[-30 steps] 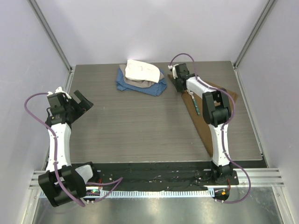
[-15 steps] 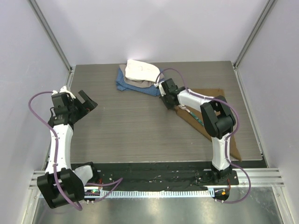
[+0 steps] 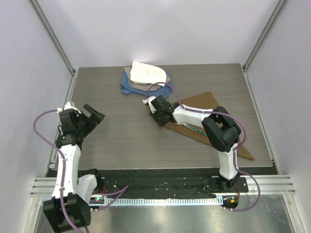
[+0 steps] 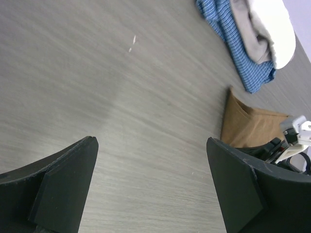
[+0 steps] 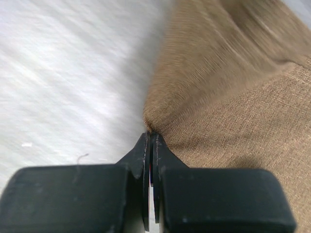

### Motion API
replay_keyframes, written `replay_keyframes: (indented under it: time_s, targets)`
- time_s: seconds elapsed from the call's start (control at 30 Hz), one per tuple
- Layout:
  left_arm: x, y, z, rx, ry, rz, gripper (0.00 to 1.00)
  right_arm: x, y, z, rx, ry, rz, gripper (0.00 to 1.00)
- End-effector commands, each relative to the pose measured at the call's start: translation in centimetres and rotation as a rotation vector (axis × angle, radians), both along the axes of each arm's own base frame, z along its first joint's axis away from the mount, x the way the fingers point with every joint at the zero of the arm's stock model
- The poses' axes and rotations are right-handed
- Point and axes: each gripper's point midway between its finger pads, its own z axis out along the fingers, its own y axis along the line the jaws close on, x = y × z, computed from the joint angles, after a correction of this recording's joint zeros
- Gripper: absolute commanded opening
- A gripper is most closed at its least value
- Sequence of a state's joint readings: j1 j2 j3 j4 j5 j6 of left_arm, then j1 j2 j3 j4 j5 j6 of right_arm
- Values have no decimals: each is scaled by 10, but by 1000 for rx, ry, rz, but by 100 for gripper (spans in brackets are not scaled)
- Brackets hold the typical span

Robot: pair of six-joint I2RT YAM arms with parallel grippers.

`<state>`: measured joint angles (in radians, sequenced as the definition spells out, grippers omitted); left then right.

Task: Fold the napkin, place the utensils inside, and roll it up
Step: Fold the napkin

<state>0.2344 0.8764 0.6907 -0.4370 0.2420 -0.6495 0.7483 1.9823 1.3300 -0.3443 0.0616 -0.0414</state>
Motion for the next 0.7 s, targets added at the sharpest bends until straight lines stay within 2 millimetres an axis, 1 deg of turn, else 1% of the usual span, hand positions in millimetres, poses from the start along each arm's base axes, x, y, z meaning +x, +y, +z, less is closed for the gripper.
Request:
replay_keyframes:
  time_s: [0.0, 0.03, 0.07, 0.13, 0.2, 0.23, 0.27, 0.33, 0.37, 0.43, 0.47, 0.53, 0.67]
  targets:
    - [-6, -5, -11, -67, -37, 65, 100, -37, 47, -12, 81, 85, 111, 1]
    - [-8, -6, -12, -69, -45, 68, 100, -39, 54, -11, 93, 80, 124, 1]
    - [-11, -9, -22, -79, -24, 66, 100, -43, 60, -11, 103, 83, 143, 1]
    - [-14, -10, -29, -80, -10, 63, 100, -51, 77, -6, 144, 81, 156, 1]
    - [-18, -13, -37, -88, 4, 53, 100, -54, 90, -1, 177, 85, 164, 1]
    - [-18, -15, -39, -98, 5, 46, 98, -58, 99, 2, 195, 79, 177, 1]
    - [-21, -20, -44, -116, 15, 28, 97, -59, 103, 2, 202, 81, 181, 1]
    - [-21, -25, -47, -140, 10, 19, 95, -62, 116, 6, 239, 79, 187, 1]
    - [-23, -28, -53, -155, 20, 13, 94, -64, 123, 9, 253, 78, 199, 1]
    - [-24, -35, -55, -179, 19, 2, 91, -66, 131, 7, 265, 79, 202, 1]
    - [-25, -38, -59, -185, 28, -4, 90, -67, 138, 10, 273, 72, 207, 1]
    - [-28, -43, -65, -186, 44, -15, 87, -66, 143, 11, 289, 70, 189, 1]
    - [-32, -44, -81, -176, 86, -1, 83, -60, 155, 24, 342, 60, 169, 1]
